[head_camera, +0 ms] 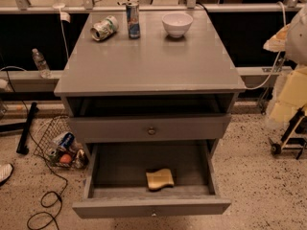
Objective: Pick sponge from middle drawer and place on counter
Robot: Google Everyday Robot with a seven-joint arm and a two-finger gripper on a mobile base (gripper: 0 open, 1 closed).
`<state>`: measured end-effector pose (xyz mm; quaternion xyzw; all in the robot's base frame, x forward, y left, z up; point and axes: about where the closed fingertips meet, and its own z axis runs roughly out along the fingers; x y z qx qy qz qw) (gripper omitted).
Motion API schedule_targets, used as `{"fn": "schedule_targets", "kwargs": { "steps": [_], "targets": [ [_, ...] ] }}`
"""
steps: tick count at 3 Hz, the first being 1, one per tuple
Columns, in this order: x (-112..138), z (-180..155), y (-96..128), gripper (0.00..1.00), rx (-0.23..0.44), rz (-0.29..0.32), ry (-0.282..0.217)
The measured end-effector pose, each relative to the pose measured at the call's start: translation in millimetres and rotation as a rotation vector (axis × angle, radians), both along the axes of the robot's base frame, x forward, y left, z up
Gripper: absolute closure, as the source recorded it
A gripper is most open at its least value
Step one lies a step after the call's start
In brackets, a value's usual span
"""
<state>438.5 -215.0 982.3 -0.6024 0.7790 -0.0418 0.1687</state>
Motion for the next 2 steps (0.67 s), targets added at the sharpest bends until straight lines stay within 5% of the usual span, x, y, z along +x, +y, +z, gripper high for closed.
{"fn": "schedule_targets", "kwargs": {
  "steps": [2],
  "targets": [
    [6, -44, 3, 0.0, 0.015, 0.006, 0.01]
  ]
}}
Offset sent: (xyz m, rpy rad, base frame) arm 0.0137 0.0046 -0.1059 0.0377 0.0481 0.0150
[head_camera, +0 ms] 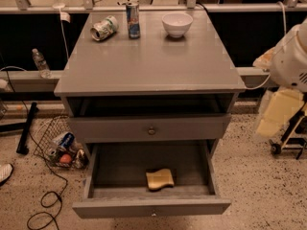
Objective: Pick sponge from middle drawer and place on counter
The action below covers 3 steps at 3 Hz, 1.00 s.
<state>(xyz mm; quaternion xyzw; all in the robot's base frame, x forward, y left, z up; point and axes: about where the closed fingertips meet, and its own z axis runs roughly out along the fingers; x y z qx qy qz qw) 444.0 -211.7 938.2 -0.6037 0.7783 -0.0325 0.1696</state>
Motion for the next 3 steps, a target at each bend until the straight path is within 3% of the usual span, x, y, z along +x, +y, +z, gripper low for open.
{"fn": "schedule_targets", "kwargs": {
  "steps": [2, 3],
  "targets": [
    [24, -132, -4, 0.0, 0.127, 0.014, 0.088],
    [24, -132, -4, 0.0, 0.127, 0.014, 0.088]
  ]
}}
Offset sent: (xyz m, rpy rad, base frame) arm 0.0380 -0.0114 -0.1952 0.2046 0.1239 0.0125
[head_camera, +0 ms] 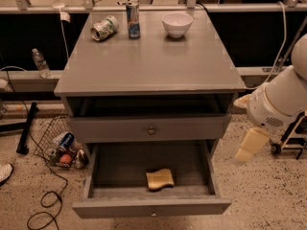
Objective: Pick sponge from middle drawer and place on counter
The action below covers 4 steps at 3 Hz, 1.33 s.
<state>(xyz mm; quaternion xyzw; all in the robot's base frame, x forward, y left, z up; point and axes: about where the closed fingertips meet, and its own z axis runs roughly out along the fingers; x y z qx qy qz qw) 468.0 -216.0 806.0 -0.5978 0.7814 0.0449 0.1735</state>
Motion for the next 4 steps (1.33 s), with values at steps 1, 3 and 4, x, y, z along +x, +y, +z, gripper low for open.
{"fn": "schedule_targets", "kwargs": {
  "steps": [1, 3, 4],
  "targets": [
    [1, -24, -6, 0.0, 0.037, -0.02, 0.007],
    [6, -100, -4, 0.0, 0.18, 0.012, -0.012],
    [10, -140, 10, 0.0, 0.212, 0.034, -0.009]
  ]
}}
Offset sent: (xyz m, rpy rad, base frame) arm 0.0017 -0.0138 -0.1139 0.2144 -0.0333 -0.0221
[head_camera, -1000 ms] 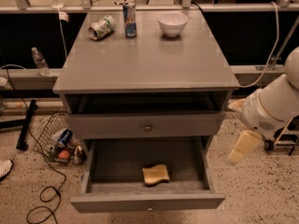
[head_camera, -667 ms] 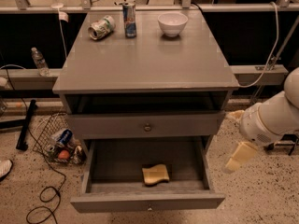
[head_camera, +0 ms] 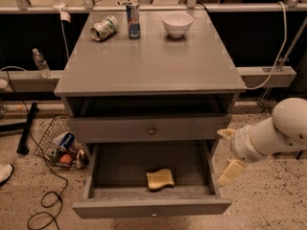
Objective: Pick sponge from middle drawer and place on counter
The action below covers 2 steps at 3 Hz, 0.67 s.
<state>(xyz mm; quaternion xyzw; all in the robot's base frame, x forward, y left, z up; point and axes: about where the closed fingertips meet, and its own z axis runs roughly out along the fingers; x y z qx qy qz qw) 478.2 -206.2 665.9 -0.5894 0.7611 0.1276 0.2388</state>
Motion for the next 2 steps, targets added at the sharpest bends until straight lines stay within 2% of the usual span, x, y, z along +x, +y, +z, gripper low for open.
{"fn": "schedule_targets", "kwargs": {
  "steps": [1, 2],
  "targets": [
    [9.1, -48.5, 24.2, 0.0, 0.031, 0.017, 0.027],
    [9.0, -53.3, 23.1, 0.0, 0.034, 0.013, 0.032]
  ]
}}
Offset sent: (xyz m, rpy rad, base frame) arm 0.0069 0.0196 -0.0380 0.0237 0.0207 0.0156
